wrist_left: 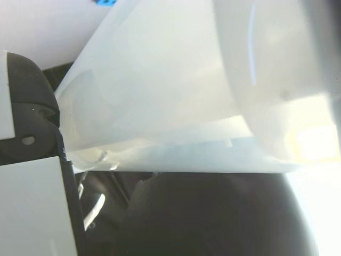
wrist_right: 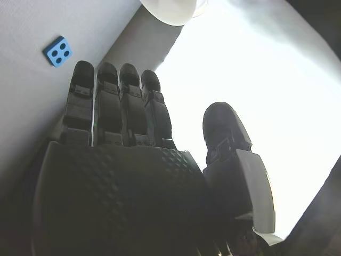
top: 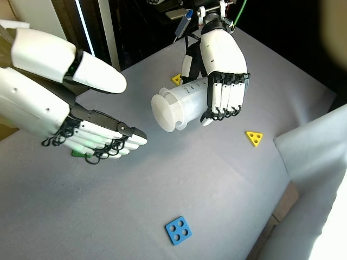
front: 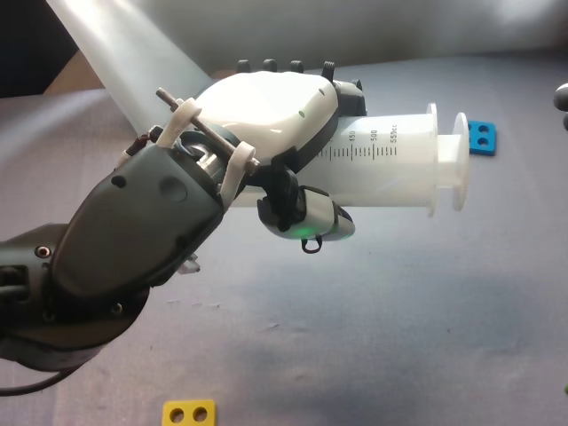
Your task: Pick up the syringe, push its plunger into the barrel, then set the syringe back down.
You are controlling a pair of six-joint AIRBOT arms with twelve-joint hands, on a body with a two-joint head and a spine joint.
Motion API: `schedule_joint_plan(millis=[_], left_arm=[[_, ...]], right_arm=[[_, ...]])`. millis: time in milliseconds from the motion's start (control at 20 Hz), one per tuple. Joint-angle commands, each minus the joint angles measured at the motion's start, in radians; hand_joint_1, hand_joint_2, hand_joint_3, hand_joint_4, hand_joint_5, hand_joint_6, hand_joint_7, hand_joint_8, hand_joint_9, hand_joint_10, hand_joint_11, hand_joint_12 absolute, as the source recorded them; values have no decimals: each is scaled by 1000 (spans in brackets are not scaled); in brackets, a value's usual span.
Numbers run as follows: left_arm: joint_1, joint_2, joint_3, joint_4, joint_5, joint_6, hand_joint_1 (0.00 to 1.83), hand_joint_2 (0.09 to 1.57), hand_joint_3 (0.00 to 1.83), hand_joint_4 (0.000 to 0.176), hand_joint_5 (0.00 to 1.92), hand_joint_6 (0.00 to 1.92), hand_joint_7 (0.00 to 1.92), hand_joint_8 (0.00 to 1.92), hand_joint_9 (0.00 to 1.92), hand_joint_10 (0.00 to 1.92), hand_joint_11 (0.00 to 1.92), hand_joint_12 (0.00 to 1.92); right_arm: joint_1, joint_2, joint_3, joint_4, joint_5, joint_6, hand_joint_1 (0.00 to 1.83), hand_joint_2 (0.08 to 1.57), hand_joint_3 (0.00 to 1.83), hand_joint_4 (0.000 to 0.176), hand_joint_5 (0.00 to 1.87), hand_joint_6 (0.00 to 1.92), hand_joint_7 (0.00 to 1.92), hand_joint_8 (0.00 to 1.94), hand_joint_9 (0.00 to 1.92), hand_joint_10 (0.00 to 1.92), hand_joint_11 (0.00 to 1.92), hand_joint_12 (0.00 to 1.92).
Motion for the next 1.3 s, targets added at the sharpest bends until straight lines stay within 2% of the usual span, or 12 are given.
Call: schedule_joint_plan(millis=[0,400,450,550,600,650,700,750,900,1000,1100,1250], left_arm=[[-10,-1,0,81,-68,2,1337,1234,1,0,729,1172,730,1509,692,1510,544,1269],[99,-26,10,179,-68,-49,1337,1234,1,0,758,1125,726,1523,677,1515,522,1254],[120,-33,12,197,-68,-61,1335,1238,1,0,750,1133,714,1541,673,1526,521,1263],[152,-45,16,226,-68,-77,1337,1237,0,0,757,1094,721,1532,668,1543,520,1270],[166,-50,18,237,-68,-82,1338,1236,0,0,760,1079,728,1521,665,1553,518,1282],[177,-54,20,246,-68,-84,1335,1243,1,0,752,1083,716,1543,648,1575,511,1298],[189,-61,23,255,-68,-88,1334,1243,0,0,747,1106,717,1539,651,1566,506,1303],[197,-66,25,263,-69,-91,1336,1238,0,0,746,1119,729,1515,666,1548,516,1287],[214,-81,32,282,-74,-104,1337,1238,0,0,740,1120,731,1509,670,1553,530,1287],[223,-88,32,291,-74,-114,1332,1248,2,0,730,1150,704,1542,653,1574,508,1295],[235,-91,29,299,-76,-128,1335,1242,0,0,743,1122,720,1521,660,1566,512,1300],[245,-94,24,298,-98,-138,1337,1239,1,0,741,1116,726,1505,671,1564,522,1285]], right_arm=[[13,1,0,12,136,-38,0,1358,1,0,240,2,208,2,140,3,0,261],[43,-10,-1,-265,427,-290,0,1355,0,0,243,2,211,2,141,3,0,259],[44,-10,-1,-285,455,-323,0,1361,1,0,273,9,242,7,169,10,0,341],[46,-12,1,-417,530,-337,0,1360,1,0,234,3,209,3,140,6,0,243],[47,-15,1,-500,569,-333,0,1354,0,0,244,5,226,5,151,7,0,286],[51,-17,4,-617,610,-273,0,1354,0,0,246,4,223,2,146,3,0,267],[58,-20,15,-836,660,-74,0,1352,0,0,260,6,233,3,154,5,0,281],[63,-21,23,-968,700,46,0,1350,0,0,274,8,246,5,167,7,0,309],[67,-20,34,-1123,758,138,0,1346,0,0,259,0,236,2,160,2,0,280],[65,-21,59,-1296,854,252,0,1349,0,0,249,1,227,1,149,2,0,260],[58,-20,75,-1401,926,273,0,1352,0,0,265,4,244,2,168,6,0,336],[43,-19,77,-1432,926,273,0,1349,0,0,255,0,232,0,160,1,0,321]])
